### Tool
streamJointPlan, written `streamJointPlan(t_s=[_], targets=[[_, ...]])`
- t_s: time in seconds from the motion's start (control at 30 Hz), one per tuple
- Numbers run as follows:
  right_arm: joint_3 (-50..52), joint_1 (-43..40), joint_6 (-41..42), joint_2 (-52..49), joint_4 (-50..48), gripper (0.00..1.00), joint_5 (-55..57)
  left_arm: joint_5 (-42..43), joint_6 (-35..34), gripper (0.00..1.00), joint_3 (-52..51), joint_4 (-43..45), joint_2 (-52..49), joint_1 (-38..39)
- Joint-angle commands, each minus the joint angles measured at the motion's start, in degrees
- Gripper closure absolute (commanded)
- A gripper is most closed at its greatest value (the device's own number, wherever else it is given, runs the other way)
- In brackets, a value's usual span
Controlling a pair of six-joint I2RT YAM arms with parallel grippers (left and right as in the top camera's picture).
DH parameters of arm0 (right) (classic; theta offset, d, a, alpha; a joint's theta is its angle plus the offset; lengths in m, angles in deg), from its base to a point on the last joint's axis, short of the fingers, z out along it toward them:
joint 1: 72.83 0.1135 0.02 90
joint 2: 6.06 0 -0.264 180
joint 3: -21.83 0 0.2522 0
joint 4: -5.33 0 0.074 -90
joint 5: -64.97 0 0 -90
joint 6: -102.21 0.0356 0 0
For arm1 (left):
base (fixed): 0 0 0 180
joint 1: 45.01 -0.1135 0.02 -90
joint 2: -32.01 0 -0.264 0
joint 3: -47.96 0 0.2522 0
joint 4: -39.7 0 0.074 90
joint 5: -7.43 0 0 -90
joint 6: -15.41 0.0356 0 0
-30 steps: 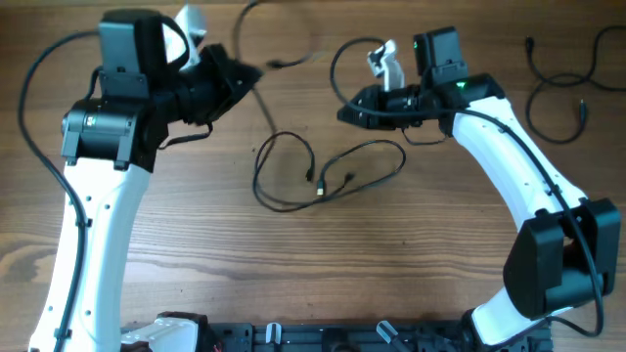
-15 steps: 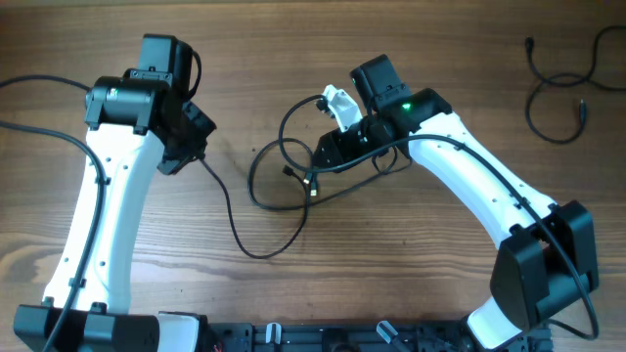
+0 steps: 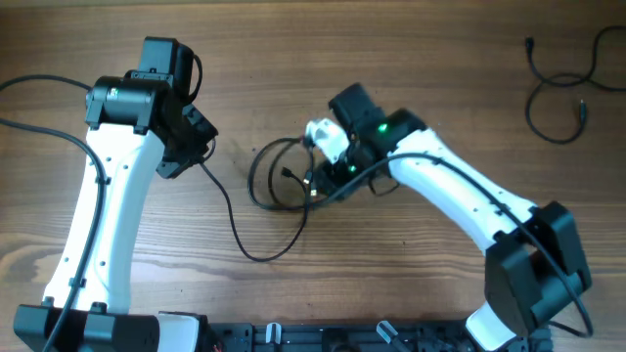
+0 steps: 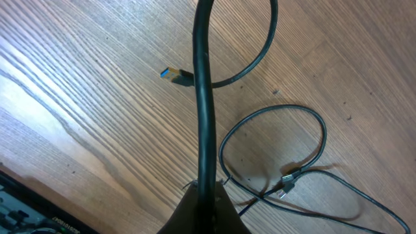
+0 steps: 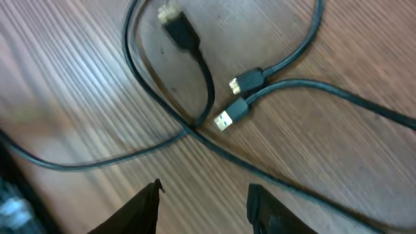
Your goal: Untangle cables
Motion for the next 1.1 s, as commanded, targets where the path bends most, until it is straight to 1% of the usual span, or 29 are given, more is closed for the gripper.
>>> streamJointPlan(t_s=[0.0,0.03,0.13,0.2,0.27,0.33,0.5,0.73,0.83,0.93,0.97,1.0,1.03,1.07], targets=[[5.9,0.5,-11.1,-0.2,-5.8,0.48,2.8,0.3,0.9,0.96,0.3,0.5,0.0,0.1],[7.0,0.5,-12.2,-0.2,-7.1,0.44,2.8,0.3,0.9,0.96,0.3,0.5,0.0,0.1],[10.9,0.5,-16.9,-0.2,-12.9,0.4,2.8,0.3,0.9,0.96,0.3,1.0,0.0,0.1],[13.4,0.5,-16.9,-0.3,-18.2,0.36,2.8,0.3,0.9,0.96,0.3,1.4,0.0,0.1],[15.8,0.5,-18.5,-0.3,-21.4,0.35,2.8,0.3,0.9,0.96,0.3,1.6,0.0,0.1],[16.9,0.5,-20.3,-0.3,-22.1,0.37,2.8,0.3,0.9,0.96,0.3,1.6,0.0,0.1],[20.0,0.5,-21.3,-0.3,-26.8,0.37,1.7,0.3,0.9,0.96,0.3,1.7,0.0,0.1],[20.0,0.5,-21.2,-2.6,-27.8,0.38,1.3,0.3,0.9,0.96,0.3,2.3,0.0,0.1],[20.0,0.5,-19.6,-2.6,-28.0,0.43,1.3,0.3,0.9,0.96,0.3,2.7,0.0,0.1],[20.0,0.5,-19.6,-2.6,-28.6,0.51,1.3,0.3,0.7,0.96,0.3,2.9,0.0,0.1],[20.0,0.5,-19.6,-2.6,-28.8,0.59,1.3,0.3,0.7,0.96,0.3,2.9,0.0,0.1],[20.0,0.5,-19.6,-2.6,-28.8,0.7,0.7,0.3,0.7,0.96,0.3,3.0,0.0,0.1],[20.0,0.5,-19.6,-2.6,-28.8,0.77,0.1,0.3,0.7,0.96,0.3,3.0,0.0,0.1],[20.0,0.5,-19.1,-2.6,-28.6,0.79,-0.4,0.3,0.7,0.96,0.3,3.0,0.0,0.1]])
